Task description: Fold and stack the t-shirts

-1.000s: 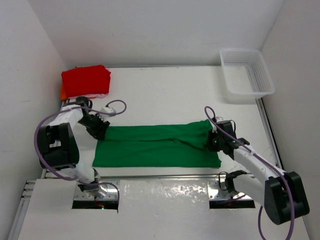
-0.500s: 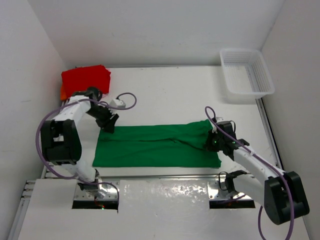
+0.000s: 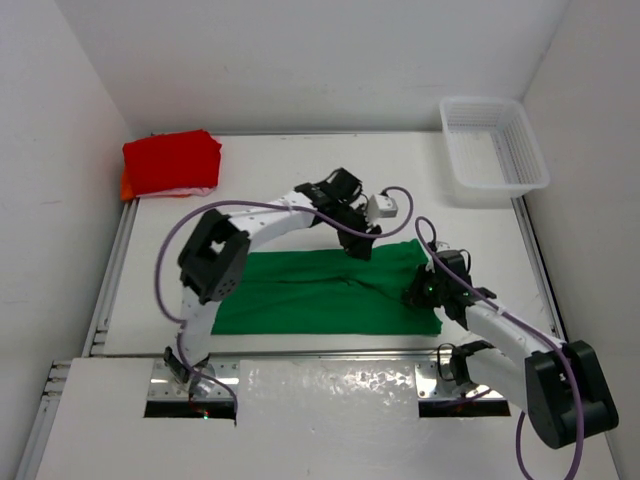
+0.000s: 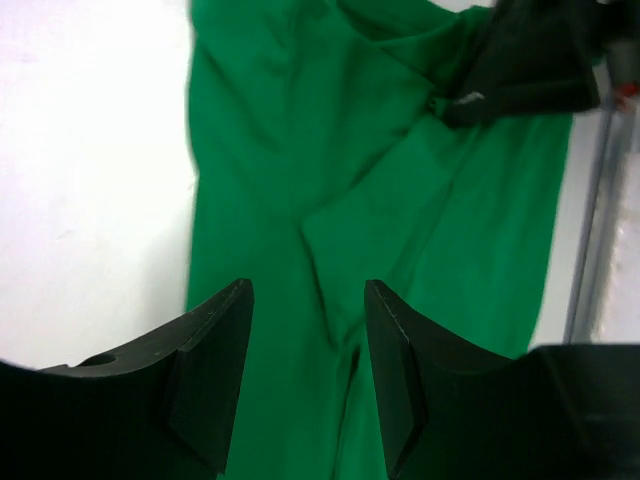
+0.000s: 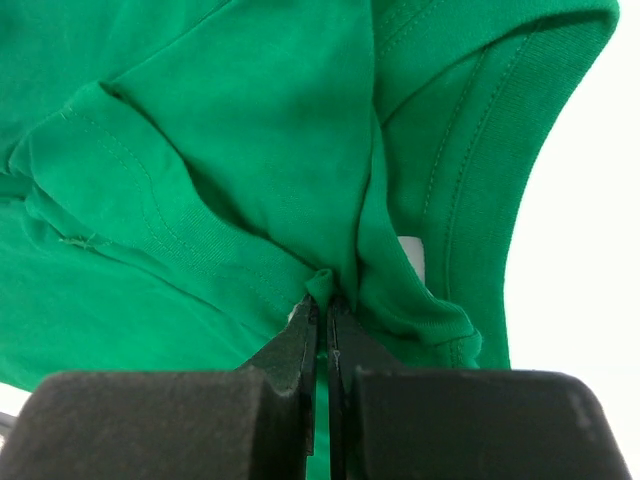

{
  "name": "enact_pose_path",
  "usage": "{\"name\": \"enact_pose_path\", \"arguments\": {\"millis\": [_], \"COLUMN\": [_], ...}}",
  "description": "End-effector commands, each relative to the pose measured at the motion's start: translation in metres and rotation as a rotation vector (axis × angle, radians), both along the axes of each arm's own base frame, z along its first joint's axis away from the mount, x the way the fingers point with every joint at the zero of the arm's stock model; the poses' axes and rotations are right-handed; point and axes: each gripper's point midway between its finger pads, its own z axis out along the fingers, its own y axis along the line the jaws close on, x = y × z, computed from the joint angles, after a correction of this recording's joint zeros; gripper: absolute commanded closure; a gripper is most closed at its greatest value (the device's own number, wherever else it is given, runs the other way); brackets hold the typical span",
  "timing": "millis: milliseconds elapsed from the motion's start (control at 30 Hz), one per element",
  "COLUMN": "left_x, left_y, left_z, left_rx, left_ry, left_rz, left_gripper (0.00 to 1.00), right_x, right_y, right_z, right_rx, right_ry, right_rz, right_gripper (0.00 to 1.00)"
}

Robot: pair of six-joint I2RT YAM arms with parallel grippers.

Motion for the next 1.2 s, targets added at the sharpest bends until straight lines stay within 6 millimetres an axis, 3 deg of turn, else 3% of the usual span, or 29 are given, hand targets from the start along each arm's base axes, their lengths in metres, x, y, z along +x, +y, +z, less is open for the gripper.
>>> {"name": "enact_pose_path", "arguments": {"millis": [0,133,333,433,533,633,733,967,1100,1167], "left_x": [-0.001,-0.005,-0.007,-0.023,-0.039,-0.038,-0.024,-0.001,-0.019,-0.031], "left_y": [-0.032,-0.052,-0.057,-0.059,-0.057,-0.050,-0.044,-0.047,-0.044,-0.045], "left_z": [-0.016,-0.032,-0.048,-0.056,-0.064,-0.068,-0.064,-0.045,-0.057,-0.059], "left_rx": [-0.010,0.035,0.092,0.108,0.143,0.184,0.213,0.205,0.219,0.200], "left_ry": [0.072,0.058,0.031,0.065,0.084,0.065,-0.006,-0.112,-0.026,0.031], "left_rz": [0.028,0.010,0.005,-0.030,-0.068,-0.062,-0.027,0.038,-0.007,-0.038], "left_gripper": [0.53,0.53,0.53,0.58,0.69,0.68,0.56,0.53,0.55,0.68], "right_x": [-0.008,-0.011,-0.010,-0.009,-0.009,-0.008,-0.007,-0.006,-0.007,-0.006], "right_y": [-0.002,-0.004,-0.005,-0.008,-0.009,-0.008,-0.007,-0.008,-0.009,-0.009], "right_z": [-0.008,-0.008,-0.004,-0.003,-0.002,-0.001,0.000,0.001,0.001,0.002], "right_rx": [0.011,0.007,-0.002,-0.019,-0.031,-0.030,-0.026,-0.025,-0.032,-0.034], "right_ry": [0.020,0.013,-0.004,-0.005,-0.005,-0.008,-0.010,-0.016,-0.016,-0.019], "right_rz": [-0.035,-0.045,-0.033,-0.027,-0.021,-0.020,-0.017,-0.020,-0.024,-0.024], "right_gripper": [1.00,1.00,1.00,1.00,1.00,1.00,1.00,1.00,1.00,1.00]}}
